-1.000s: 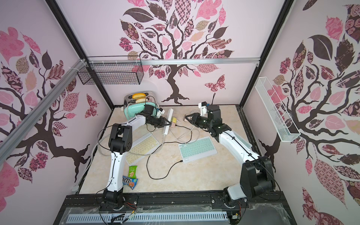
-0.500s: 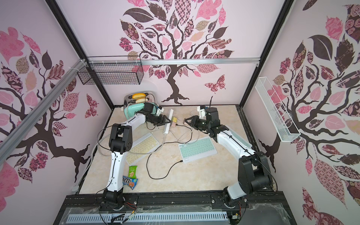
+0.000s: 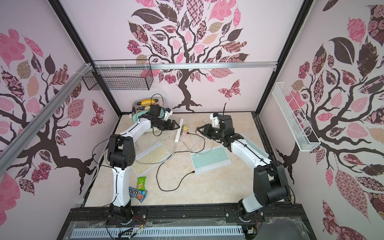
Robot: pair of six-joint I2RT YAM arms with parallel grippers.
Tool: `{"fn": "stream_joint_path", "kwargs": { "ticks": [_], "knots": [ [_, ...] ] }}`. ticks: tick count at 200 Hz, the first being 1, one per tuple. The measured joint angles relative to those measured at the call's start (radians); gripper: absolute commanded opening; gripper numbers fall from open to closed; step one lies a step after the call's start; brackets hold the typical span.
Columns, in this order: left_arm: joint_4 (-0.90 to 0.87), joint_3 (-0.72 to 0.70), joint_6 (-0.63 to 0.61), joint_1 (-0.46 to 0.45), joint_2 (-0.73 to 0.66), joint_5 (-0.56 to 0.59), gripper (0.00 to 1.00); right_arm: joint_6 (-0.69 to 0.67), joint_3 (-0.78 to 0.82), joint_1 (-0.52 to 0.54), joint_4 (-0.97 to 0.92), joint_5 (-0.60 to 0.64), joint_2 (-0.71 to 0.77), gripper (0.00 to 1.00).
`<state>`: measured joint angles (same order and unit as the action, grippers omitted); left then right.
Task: Unplug the wireless keyboard
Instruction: Place the socket at the center of the board, then adjust the power cord at the center of the board.
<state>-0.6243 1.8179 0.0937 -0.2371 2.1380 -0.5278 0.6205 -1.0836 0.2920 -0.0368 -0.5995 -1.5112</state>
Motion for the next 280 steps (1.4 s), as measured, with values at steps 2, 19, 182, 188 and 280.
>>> {"fn": "stream_joint_path", "kwargs": {
  "ticks": [2,19,182,188,280],
  "knots": [
    [-0.002,-0.014,-0.012,-0.002,-0.016,0.011,0.71,-0.001,0.002,0.0,-0.001,0.0,0.0,0.0],
    [-0.011,-0.13,-0.068,-0.034,-0.141,0.098,0.68,-0.005,0.014,-0.001,0.0,0.003,0.0,0.0],
    [-0.011,-0.483,-0.24,-0.247,-0.173,0.438,0.34,0.015,0.059,-0.001,0.023,-0.023,-0.005,0.0],
    [-0.012,-0.483,-0.238,-0.247,-0.17,0.441,0.3,0.015,0.059,-0.001,0.023,-0.025,-0.005,0.0],
    [-0.06,-0.451,-0.236,-0.247,-0.167,0.475,0.07,0.015,0.059,-0.001,0.023,-0.029,-0.011,0.0]
  ]
}}
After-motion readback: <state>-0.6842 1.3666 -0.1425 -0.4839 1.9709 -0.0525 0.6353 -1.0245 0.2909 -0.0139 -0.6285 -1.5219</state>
